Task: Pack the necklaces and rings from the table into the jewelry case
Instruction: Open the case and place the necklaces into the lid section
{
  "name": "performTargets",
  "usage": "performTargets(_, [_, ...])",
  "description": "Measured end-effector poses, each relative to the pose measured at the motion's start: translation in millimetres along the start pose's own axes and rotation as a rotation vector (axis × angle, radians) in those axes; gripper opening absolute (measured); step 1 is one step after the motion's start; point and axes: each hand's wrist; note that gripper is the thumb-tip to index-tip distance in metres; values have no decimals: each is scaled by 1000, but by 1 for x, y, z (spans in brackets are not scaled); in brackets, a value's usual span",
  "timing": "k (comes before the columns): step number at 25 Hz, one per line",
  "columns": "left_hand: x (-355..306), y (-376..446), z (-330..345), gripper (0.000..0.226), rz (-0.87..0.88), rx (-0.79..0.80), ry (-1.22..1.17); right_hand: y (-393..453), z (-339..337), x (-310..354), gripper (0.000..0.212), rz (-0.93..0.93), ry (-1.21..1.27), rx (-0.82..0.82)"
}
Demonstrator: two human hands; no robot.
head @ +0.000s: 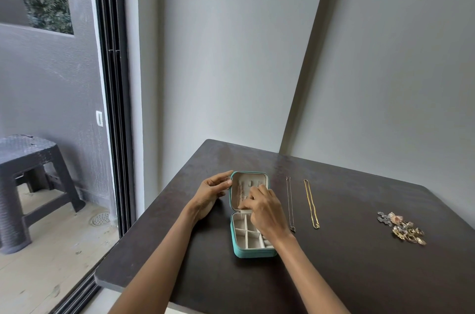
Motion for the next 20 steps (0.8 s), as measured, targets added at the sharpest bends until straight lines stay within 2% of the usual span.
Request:
performTargets(3, [0,0,0,29,-6,-7,-5,0,-2,1,30,20,0,-34])
performTargets(5, [1,0,-1,31,-10,-8,-9,1,-6,-1,26,105,-9,-63])
performTargets(8, [1,0,0,34,-10,-17,-1,0,-6,-2,30,190,-10,-8])
performTargets(12, [1,0,-1,42,-6,-14,-3,0,-2,-1,36,152,-11,35])
performTargets(20, [3,2,-1,51,-11,-19,-7,-1,-1,-2,42,38,22,-29])
Point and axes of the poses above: each hand's wrist, its own y-axis towards the middle knuckle, its own z-axis out of the palm, x = y × z, and after that the axes turned 14 degrees about z, right-handed
